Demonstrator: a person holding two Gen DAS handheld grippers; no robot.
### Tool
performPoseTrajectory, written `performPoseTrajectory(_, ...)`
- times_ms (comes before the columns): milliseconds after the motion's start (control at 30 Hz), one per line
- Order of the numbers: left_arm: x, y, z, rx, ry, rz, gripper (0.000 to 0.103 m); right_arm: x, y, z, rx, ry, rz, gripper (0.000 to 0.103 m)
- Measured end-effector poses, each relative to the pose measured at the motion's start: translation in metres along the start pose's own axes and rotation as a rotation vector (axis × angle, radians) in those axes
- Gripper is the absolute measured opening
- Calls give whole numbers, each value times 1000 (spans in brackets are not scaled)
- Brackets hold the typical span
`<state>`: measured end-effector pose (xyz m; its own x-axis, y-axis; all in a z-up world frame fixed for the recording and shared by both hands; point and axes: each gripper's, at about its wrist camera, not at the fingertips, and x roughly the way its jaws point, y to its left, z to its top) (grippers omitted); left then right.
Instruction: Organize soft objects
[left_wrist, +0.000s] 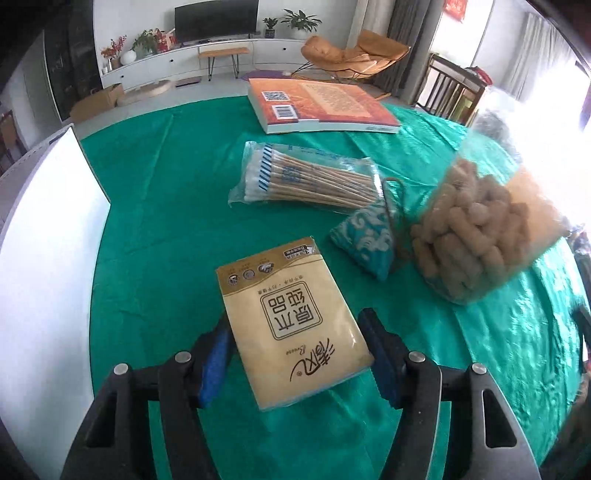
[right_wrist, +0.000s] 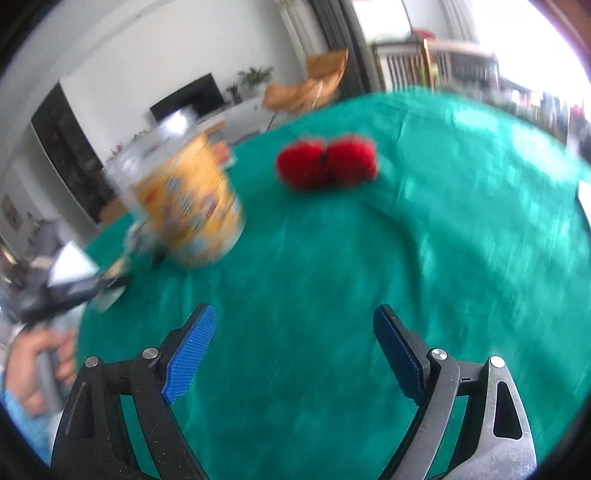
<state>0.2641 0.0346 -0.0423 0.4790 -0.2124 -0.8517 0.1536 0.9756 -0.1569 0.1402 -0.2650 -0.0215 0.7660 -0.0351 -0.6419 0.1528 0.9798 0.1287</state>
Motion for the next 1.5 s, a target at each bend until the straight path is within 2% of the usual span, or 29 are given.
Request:
performPoseTrajectory(67, -8, -2, -3, -24, 6, -46, 65, 31, 5, 48, -215, 12, -57, 89)
performPoseTrajectory(133, -20, -5, -13, -42, 7, -82, 65, 70, 11, 77, -394, 105, -89, 89)
performPoseTrajectory(200, -30, -7, -25, -59, 7, -118, 65, 111, 17, 91, -543, 199, -109, 89)
performPoseTrajectory(267, -39, -8, -36, -74, 10, -152, 65, 143, 20, 88, -617, 274, -128, 88)
performPoseTrajectory(300, -44, -8, -41, -83, 11, -170, 65, 154, 18, 84, -611, 308, -149, 83)
performPoseTrajectory(333, -51, -7, -46, -89, 7, -182, 65, 157, 13, 85, -558, 304, -163, 67)
performPoseTrajectory(400, -68, -4, -53, -113, -9, -213, 65, 148, -9, 96, -336, 280, -133, 53)
performPoseTrajectory(467, -88, -1, -59, -129, -35, -250, 65, 133, -34, 106, -141, 266, -50, 39)
performPoseTrajectory(533, -111, 2, -60, -124, -76, -273, 65, 109, -53, 121, 9, 224, 42, 40)
performPoseTrajectory(633, -151, 13, -60, -125, -141, -296, 65, 64, -51, 148, 28, 152, 101, 40)
performPoseTrajectory(700, -181, 28, -60, -129, -183, -299, 65, 31, -34, 164, 36, 113, 169, 40)
performPoseTrajectory(733, -196, 37, -62, -128, -202, -288, 65, 15, -23, 169, 33, 102, 213, 40)
performPoseTrajectory(800, -229, 62, -70, -130, -246, -218, 65, -20, 19, 175, 0, 94, 330, 40)
performPoseTrajectory(867, -251, 90, -82, -157, -270, -137, 65, -45, 66, 169, -46, 104, 441, 40)
performPoseTrajectory(933, -268, 121, -100, -197, -263, -23, 68, -65, 125, 149, -90, 151, 578, 41)
performPoseTrajectory(1000, -275, 147, -120, -205, -224, 113, 84, -75, 187, 119, -133, 219, 712, 42)
performPoseTrajectory(1033, -276, 159, -131, -208, -206, 179, 97, -78, 215, 102, -149, 258, 775, 44)
performPoseTrajectory(1067, -277, 168, -140, -215, -191, 223, 100, -80, 247, 83, -161, 302, 840, 48)
performPoseTrajectory(1100, -278, 178, -149, -230, -180, 250, 100, -83, 270, 67, -166, 333, 887, 57)
performPoseTrajectory(1133, -278, 184, -156, -245, -177, 265, 100, -84, 294, 50, -175, 374, 951, 75)
performPoseTrajectory(1167, -282, 191, -164, -265, -183, 273, 100, -86, 308, 38, -184, 399, 981, 79)
performPoseTrajectory(1233, -290, 197, -173, -295, -224, 277, 100, -90, 321, 19, -202, 414, 985, 78)
performPoseTrajectory(1300, -296, 195, -177, -304, -269, 266, 100, -91, 311, 11, -229, 371, 926, 78)
performPoseTrajectory(1367, -298, 186, -174, -297, -302, 216, 100, -89, 290, 1, -275, 288, 793, 78)
performPoseTrajectory(1433, -293, 161, -165, -273, -311, 144, 100, -70, 250, -14, -327, 201, 575, 78)
performPoseTrajectory(1500, -285, 126, -155, -198, -306, 42, 100, -43, 209, -34, -331, 186, 366, 78)
